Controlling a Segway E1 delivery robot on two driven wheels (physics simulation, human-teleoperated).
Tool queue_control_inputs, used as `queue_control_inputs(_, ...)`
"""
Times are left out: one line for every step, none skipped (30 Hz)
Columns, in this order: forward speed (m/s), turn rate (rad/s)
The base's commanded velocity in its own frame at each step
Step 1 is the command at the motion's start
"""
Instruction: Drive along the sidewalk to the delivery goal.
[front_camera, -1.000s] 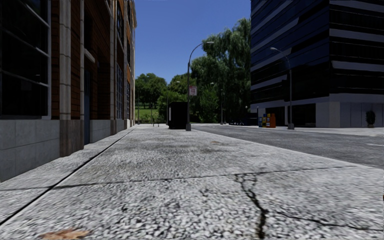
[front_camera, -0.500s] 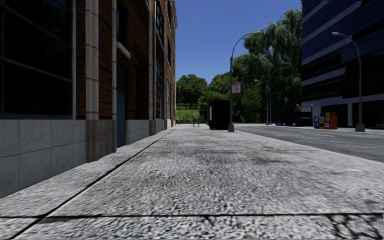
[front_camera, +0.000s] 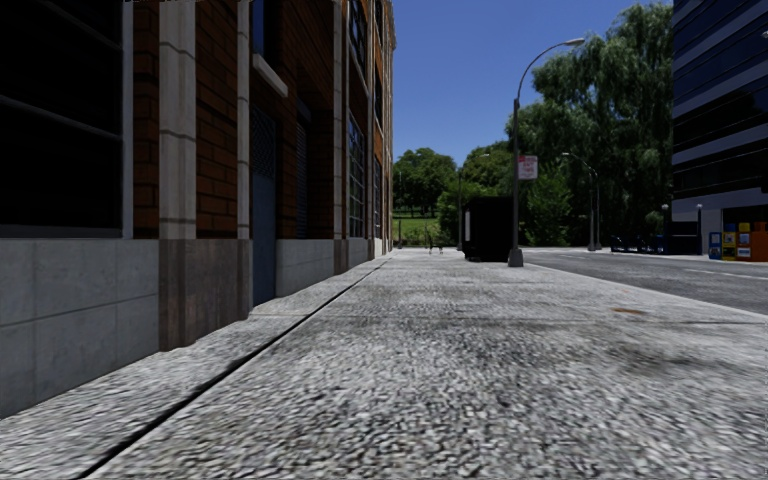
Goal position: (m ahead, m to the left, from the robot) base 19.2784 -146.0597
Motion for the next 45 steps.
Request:
queue_control_inputs(2.0,0.0)
queue_control_inputs(2.0,0.0)
queue_control_inputs(2.0,0.0)
queue_control_inputs(2.0,0.0)
queue_control_inputs(2.0,0.0)
queue_control_inputs(2.0,0.0)
queue_control_inputs(2.0,0.0)
queue_control_inputs(2.0,0.0)
queue_control_inputs(2.0,0.0)
queue_control_inputs(2.0,0.0)
queue_control_inputs(2.0,0.0)
queue_control_inputs(2.0,0.0)
queue_control_inputs(2.0,0.0)
queue_control_inputs(2.0,0.0)
queue_control_inputs(2.0,0.0)
queue_control_inputs(2.0,0.0)
queue_control_inputs(2.0,0.0)
queue_control_inputs(2.0,0.0)
queue_control_inputs(2.0,0.0)
queue_control_inputs(2.0,0.0)
queue_control_inputs(2.0,0.0)
queue_control_inputs(2.0,0.0)
queue_control_inputs(2.0,0.0)
queue_control_inputs(2.0,0.0)
queue_control_inputs(2.0,-0.1)
queue_control_inputs(2.0,-0.21)
queue_control_inputs(2.0,-0.21)
queue_control_inputs(2.0,-0.26)
queue_control_inputs(2.0,-0.28)
queue_control_inputs(2.0,-0.31)
queue_control_inputs(2.0,-0.31)
queue_control_inputs(2.0,-0.32)
queue_control_inputs(2.0,-0.33)
queue_control_inputs(2.0,-0.24)
queue_control_inputs(2.0,-0.1)
queue_control_inputs(2.0,-0.1)
queue_control_inputs(2.0,-0.03)
queue_control_inputs(2.0,0.0)
queue_control_inputs(2.0,0.0)
queue_control_inputs(2.0,0.0)
queue_control_inputs(2.0,0.0)
queue_control_inputs(2.0,0.0)
queue_control_inputs(2.0,0.0)
queue_control_inputs(2.0,0.0)
queue_control_inputs(2.0,0.0)
